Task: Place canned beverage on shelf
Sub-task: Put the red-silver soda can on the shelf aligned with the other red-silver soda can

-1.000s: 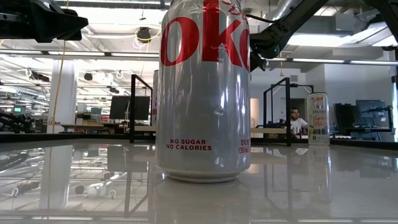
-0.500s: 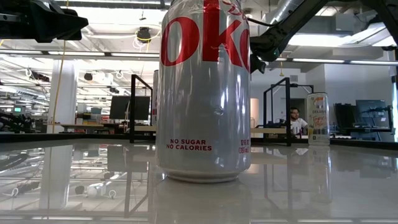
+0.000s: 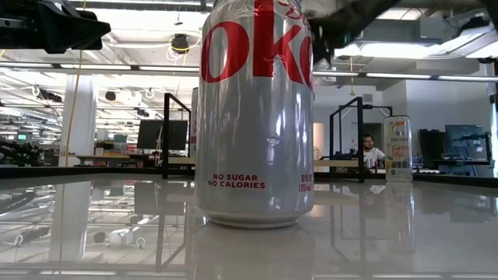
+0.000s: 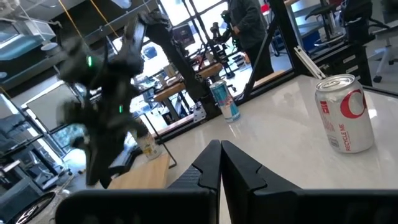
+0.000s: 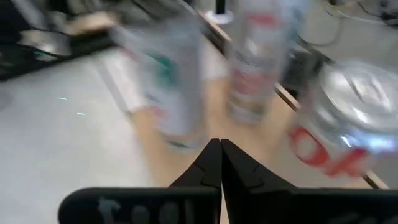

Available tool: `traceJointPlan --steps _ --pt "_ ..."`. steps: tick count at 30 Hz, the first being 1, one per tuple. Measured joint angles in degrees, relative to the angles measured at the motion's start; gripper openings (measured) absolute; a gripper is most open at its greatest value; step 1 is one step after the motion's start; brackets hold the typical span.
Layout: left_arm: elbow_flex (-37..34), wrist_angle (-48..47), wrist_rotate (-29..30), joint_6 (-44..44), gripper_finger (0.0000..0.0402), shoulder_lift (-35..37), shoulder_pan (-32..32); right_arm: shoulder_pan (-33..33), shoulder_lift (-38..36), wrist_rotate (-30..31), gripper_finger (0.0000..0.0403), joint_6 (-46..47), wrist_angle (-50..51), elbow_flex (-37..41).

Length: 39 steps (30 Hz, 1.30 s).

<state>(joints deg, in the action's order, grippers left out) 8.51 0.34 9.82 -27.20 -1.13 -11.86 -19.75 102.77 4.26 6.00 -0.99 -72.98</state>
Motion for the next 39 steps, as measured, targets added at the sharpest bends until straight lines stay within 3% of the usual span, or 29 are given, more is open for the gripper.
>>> traceJointPlan --steps 10,19,22,25,29,32,39 --pt "0.0 0.3 -0.6 0.9 0.0000 0.0 0.0 22.3 -5.9 0.2 0.0021 1.9 19.5 -14.8" --pt "0.0 1.0 -0.6 2.3 0.0000 0.0 0.0 42.8 -6.0 0.8 0.0036 6.7 19.7 -19.4" --pt "0.0 1.2 -0.6 1.2 0.0000 0.0 0.0 47.6 -5.2 7.7 0.0039 7.9 17.5 -19.4" --pt "0.0 2.0 -0.6 -0.4 0.0000 0.0 0.0 51.0 -3.5 16.8 0.0046 8.6 17.3 -19.3" --pt "0.0 2.2 -0.6 -2.1 0.0000 0.0 0.0 52.8 0.7 22.9 0.0067 9.4 15.1 -19.2" --pt "0.0 2.9 -0.6 -3.4 0.0000 0.0 0.0 52.5 3.2 24.2 0.0096 11.1 14.8 -20.5" --pt "0.0 3.7 -2.1 -3.6 0.0000 0.0 0.0 50.6 3.3 24.1 0.0212 24.5 31.8 -26.3"
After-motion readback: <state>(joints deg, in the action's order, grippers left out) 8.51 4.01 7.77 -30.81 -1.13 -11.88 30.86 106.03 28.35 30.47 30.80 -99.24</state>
